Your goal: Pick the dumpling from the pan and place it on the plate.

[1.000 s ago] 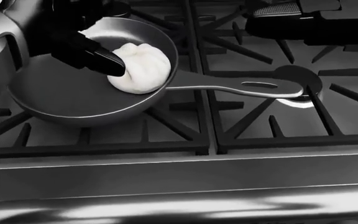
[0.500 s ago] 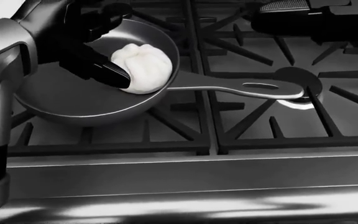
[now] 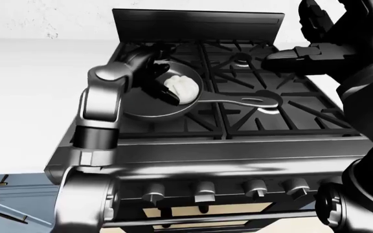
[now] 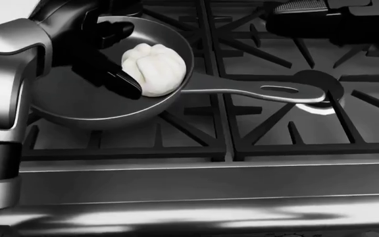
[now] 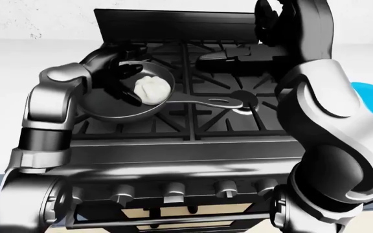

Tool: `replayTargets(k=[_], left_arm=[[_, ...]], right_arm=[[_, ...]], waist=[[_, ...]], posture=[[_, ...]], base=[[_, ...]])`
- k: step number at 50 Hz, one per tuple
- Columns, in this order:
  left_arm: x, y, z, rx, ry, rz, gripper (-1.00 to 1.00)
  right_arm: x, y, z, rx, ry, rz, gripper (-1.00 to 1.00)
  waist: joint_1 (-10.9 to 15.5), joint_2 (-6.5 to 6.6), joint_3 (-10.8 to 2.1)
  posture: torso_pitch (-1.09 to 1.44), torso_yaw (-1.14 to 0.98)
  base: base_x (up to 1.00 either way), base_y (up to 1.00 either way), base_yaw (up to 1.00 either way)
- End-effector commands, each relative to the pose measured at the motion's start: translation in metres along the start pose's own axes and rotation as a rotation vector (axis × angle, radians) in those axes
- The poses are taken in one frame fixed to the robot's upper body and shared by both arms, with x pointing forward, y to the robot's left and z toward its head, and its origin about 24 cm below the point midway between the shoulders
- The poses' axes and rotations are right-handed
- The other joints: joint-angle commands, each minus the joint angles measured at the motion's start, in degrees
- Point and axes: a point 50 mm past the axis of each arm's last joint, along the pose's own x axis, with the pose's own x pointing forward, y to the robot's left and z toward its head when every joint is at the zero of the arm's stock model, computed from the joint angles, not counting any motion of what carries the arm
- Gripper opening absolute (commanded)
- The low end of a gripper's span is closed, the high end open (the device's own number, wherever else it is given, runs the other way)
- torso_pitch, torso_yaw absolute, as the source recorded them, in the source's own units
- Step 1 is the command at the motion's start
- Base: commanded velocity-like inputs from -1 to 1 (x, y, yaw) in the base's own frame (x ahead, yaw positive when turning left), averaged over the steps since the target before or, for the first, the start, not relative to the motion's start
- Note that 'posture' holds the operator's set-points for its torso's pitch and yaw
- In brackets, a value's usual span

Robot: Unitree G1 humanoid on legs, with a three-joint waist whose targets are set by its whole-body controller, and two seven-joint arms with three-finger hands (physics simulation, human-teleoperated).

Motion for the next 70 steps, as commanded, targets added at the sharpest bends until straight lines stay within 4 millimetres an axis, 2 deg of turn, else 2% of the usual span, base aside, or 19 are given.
replayTargets(k=[1,12,30,39,70], left_arm=[[-0.005,0.006,0.024,0.062,-0.087,0.034,0.89],[0.005,0.004,0.015,0.094,-0.044,0.029,0.91],[0.018,0.005,0.021,0.115,-0.027,0.019,0.88],[0.026,0.003,0.016,0.142,-0.005,0.007,0.92],[0.038,0.001,0.009,0.188,0.034,0.011,0.98]], right_arm=[[-0.001,-0.002,0.012,0.004,-0.071,-0.009,1.0],[-0.003,-0.003,0.016,0.004,-0.077,-0.013,1.0],[-0.003,-0.003,0.018,0.005,-0.083,-0.015,1.0],[-0.003,-0.005,0.019,0.005,-0.085,-0.017,1.0],[-0.003,-0.006,0.021,0.008,-0.09,-0.019,1.0]], waist=[[0.02,0.01,-1.65],[0.04,-0.1,-1.74],[0.12,-0.35,-1.8],[0.17,-0.5,-1.82],[0.14,-0.82,-1.93]], posture=[[0.0,0.0],[0.0,0.0],[0.0,0.0],[0.0,0.0],[0.0,0.0]], base=[[0.0,0.0,0.0],[0.0,0.0,0.0],[0.0,0.0,0.0],[0.0,0.0,0.0],[0.0,0.0,0.0]])
